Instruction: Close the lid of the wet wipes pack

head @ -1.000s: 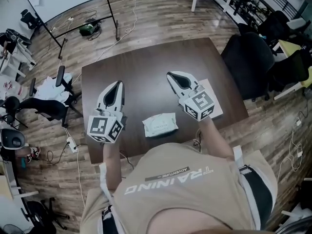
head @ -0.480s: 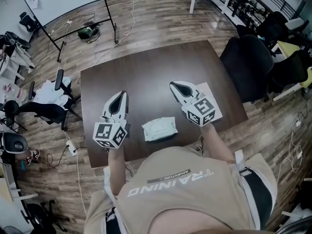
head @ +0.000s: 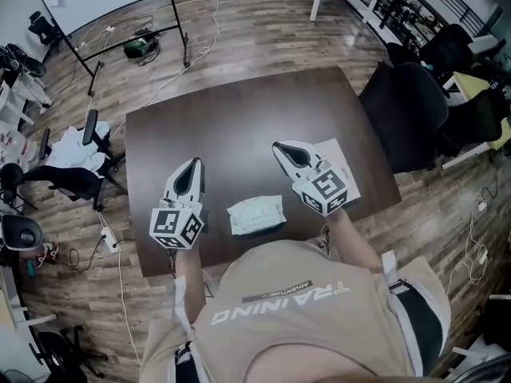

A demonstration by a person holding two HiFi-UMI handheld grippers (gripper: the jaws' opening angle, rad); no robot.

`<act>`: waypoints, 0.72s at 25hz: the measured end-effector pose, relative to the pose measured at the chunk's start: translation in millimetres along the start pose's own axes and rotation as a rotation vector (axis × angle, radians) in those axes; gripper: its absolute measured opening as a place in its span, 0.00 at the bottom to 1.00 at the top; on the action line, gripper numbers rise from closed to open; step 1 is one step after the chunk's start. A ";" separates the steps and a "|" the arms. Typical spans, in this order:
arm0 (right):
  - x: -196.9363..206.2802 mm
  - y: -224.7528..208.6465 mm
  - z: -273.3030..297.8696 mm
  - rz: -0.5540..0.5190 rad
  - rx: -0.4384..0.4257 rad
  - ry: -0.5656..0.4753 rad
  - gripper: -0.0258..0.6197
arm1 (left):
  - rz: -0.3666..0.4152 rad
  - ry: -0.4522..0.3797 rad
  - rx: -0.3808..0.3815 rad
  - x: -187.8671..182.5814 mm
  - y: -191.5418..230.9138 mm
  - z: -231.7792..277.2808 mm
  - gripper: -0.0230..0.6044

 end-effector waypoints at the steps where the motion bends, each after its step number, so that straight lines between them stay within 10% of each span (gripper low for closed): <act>1: 1.9 -0.4 1.4 0.001 -0.001 0.004 0.06 | -0.003 0.005 -0.001 2.7 1.6 1.6 0.04; 18: 28.1 26.5 -23.5 0.061 0.081 0.092 0.06 | -0.071 0.100 0.099 41.7 3.7 5.3 0.04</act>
Point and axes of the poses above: the fingertips, and each gripper's own axes: z forward along the fingers, y to its left, x out of its underside, the point moved 6 cm from there along -z, backward along the fingers, and after that the axes turned 14 degrees about -y, right-handed, at the moved point
